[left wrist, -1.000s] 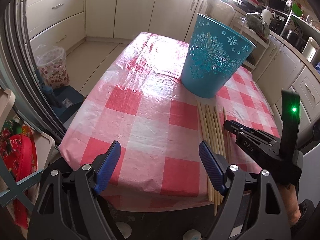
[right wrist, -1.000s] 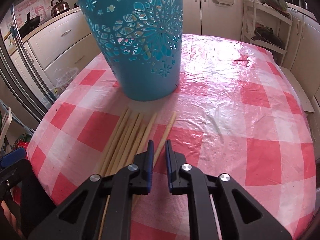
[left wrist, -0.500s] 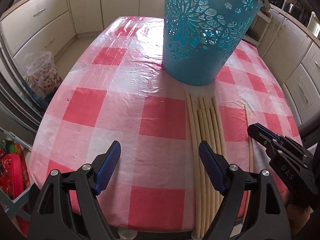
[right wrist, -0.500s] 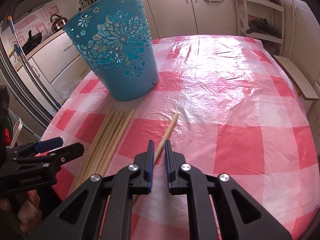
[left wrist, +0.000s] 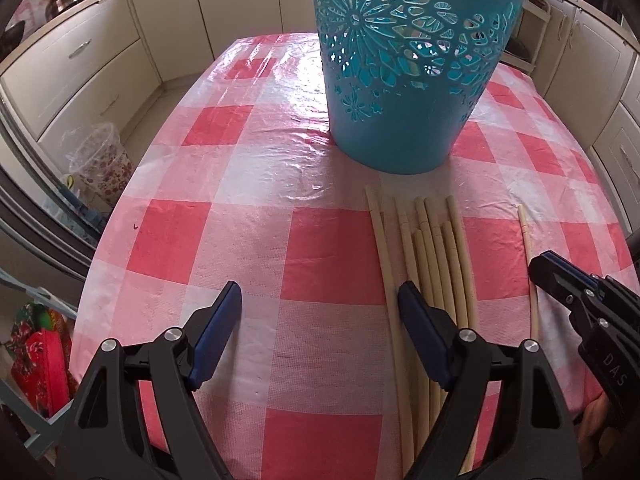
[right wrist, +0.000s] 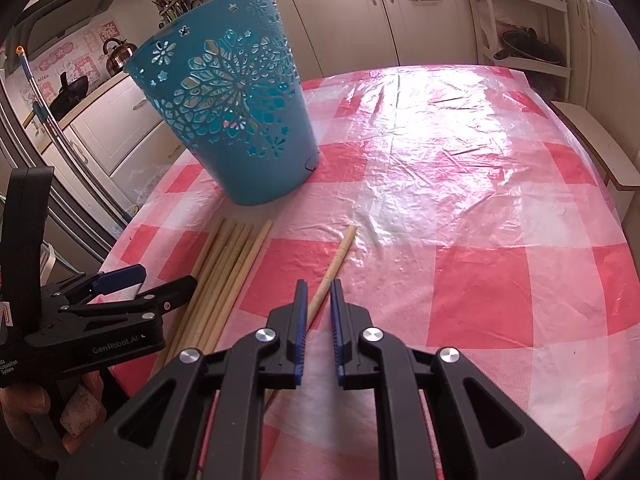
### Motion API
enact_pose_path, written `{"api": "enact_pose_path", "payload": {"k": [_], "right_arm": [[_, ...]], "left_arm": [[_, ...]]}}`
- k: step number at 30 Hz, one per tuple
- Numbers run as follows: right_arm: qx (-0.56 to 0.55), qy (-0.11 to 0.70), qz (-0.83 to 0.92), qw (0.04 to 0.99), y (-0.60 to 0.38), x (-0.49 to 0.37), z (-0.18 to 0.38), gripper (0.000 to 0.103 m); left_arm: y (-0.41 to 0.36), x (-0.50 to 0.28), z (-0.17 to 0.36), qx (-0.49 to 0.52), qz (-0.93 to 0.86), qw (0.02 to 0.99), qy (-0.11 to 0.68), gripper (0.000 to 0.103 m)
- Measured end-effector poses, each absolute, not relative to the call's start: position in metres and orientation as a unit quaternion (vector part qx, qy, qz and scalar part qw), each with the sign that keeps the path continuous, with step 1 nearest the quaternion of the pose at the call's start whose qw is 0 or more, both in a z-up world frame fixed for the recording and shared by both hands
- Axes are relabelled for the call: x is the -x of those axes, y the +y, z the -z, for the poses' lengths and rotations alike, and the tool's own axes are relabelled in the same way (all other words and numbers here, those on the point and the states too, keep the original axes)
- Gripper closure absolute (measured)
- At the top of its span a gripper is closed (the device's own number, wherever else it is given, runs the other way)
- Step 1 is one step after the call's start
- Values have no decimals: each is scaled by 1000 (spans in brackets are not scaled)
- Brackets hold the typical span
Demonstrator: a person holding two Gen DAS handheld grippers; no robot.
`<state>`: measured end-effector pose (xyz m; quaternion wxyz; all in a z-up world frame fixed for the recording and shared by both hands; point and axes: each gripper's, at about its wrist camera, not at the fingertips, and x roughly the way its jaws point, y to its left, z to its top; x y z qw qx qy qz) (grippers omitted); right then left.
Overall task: Organize utensils
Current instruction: 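Lower the left gripper to the sticks and grasp another stick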
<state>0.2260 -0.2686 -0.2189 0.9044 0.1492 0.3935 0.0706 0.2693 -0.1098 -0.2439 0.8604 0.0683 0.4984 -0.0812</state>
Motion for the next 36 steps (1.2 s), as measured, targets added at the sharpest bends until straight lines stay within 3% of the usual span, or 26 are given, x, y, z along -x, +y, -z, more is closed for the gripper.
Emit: {"api": "enact_pose_path", "payload": {"k": [2, 5, 7, 8, 17, 36], "right_arm": [[-145, 394, -70, 905, -268, -226, 219, 91], [-138, 395, -68, 906, -266, -226, 218, 91], [-127, 396, -68, 907, -263, -227, 217, 91], [-120, 398, -69, 907, -262, -227, 217, 91], [-115, 420, -54, 899, -271, -239, 214, 90], [-49, 460, -104, 881, -246, -263, 210, 94]], "left_arm": [[-110, -270, 243, -69, 86, 861, 497, 29], [-115, -270, 239, -81, 110, 859, 494, 54], [-121, -272, 238, -88, 130, 855, 495, 90], [-122, -272, 237, -86, 142, 852, 497, 96], [-106, -286, 236, -45, 165, 831, 530, 97], [-112, -301, 236, -68, 151, 839, 518, 98]]}}
